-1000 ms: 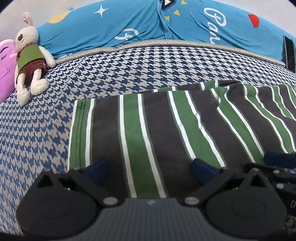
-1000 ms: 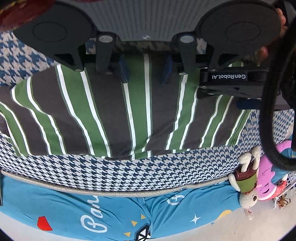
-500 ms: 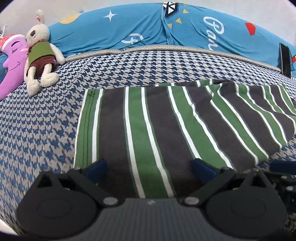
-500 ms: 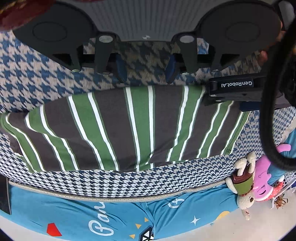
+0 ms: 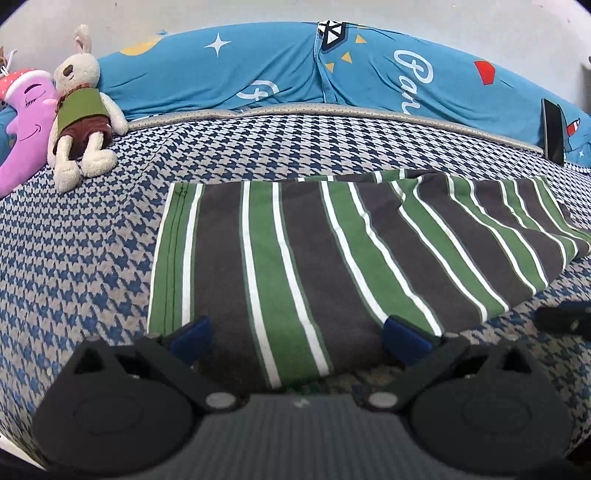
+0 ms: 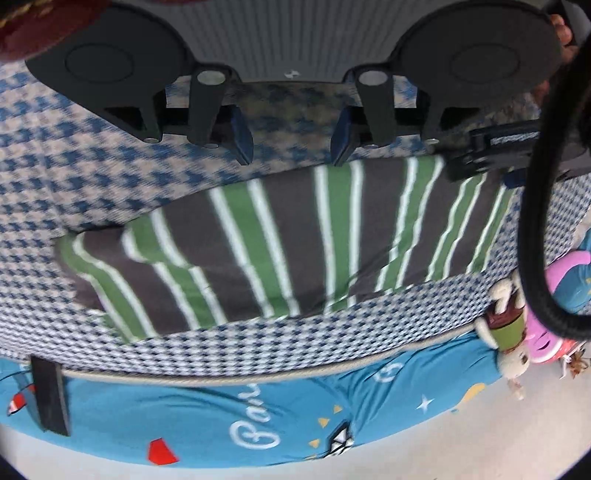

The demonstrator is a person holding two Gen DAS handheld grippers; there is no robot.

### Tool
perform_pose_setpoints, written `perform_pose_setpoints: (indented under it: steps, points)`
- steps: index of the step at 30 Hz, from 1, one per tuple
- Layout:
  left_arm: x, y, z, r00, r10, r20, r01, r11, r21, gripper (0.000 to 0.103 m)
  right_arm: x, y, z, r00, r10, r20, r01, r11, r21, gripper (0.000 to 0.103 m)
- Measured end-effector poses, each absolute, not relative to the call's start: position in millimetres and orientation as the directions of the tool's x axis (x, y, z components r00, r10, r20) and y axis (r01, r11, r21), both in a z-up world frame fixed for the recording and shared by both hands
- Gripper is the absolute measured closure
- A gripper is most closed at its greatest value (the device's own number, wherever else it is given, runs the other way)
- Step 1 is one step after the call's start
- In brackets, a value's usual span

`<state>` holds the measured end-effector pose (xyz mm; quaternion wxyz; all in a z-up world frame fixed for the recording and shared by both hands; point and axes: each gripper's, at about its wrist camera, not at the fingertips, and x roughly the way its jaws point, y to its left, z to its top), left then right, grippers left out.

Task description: Fold clothes

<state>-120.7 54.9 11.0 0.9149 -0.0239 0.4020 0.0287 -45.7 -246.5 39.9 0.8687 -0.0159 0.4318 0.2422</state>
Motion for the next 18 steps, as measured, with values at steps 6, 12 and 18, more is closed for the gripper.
perform_pose_setpoints:
  steps: [6, 12, 18]
  points:
    - [-118, 54, 10, 0.665, 0.024, -0.747, -0.077, 0.996, -0.037, 0.0, -27, -282, 51, 0.54, 0.375, -0.754, -0.386, 0.906, 0.174, 0.056]
    - [-106, 54, 15, 0.668, 0.004, -0.744, -0.048, 0.998, -0.037, 0.0, 7, -313, 67, 0.579, 0.346, -0.738, -0.344, 0.925, 0.163, 0.056]
    - [-92, 55, 17, 0.664, 0.009, -0.748, -0.026, 1.0, -0.011, 0.0, 30, -341, 74, 0.621, 0.306, -0.721, -0.271, 0.948, 0.168, 0.056]
